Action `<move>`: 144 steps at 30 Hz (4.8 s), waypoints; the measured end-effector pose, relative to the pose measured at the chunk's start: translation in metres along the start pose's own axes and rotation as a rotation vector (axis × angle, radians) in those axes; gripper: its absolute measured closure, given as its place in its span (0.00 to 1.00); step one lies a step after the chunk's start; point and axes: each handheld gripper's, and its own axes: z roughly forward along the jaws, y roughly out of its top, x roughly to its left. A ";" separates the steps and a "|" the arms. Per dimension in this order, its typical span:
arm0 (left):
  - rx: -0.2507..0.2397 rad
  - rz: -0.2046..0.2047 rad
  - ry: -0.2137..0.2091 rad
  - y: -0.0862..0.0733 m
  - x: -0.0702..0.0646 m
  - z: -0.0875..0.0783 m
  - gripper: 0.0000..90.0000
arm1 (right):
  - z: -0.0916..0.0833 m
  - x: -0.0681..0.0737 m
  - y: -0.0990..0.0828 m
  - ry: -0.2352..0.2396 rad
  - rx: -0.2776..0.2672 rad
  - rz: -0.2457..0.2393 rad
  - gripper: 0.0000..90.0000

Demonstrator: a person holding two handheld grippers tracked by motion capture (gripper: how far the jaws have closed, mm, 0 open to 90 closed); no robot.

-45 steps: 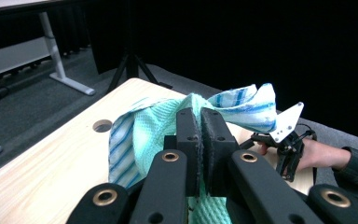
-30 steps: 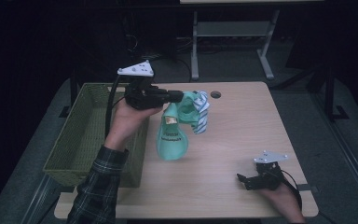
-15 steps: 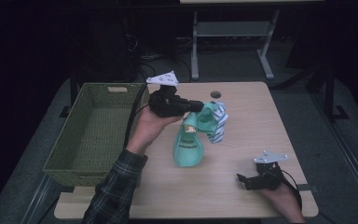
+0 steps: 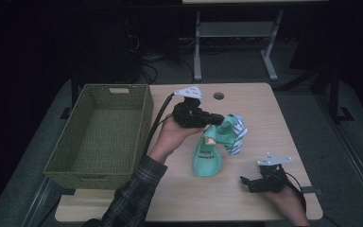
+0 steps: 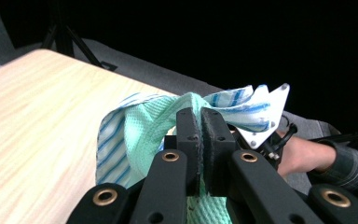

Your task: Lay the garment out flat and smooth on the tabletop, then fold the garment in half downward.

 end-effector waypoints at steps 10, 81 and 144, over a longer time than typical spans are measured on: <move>0.059 -0.009 0.024 -0.029 0.011 0.033 0.96 | 0.000 0.000 0.000 0.001 0.001 0.001 0.04; 0.363 -0.050 0.237 -0.166 -0.015 0.014 0.99 | 0.000 0.000 0.000 -0.005 -0.001 -0.005 0.04; 0.367 -0.070 0.242 -0.165 -0.016 0.016 1.00 | 0.037 -0.002 0.057 0.099 0.003 0.067 0.92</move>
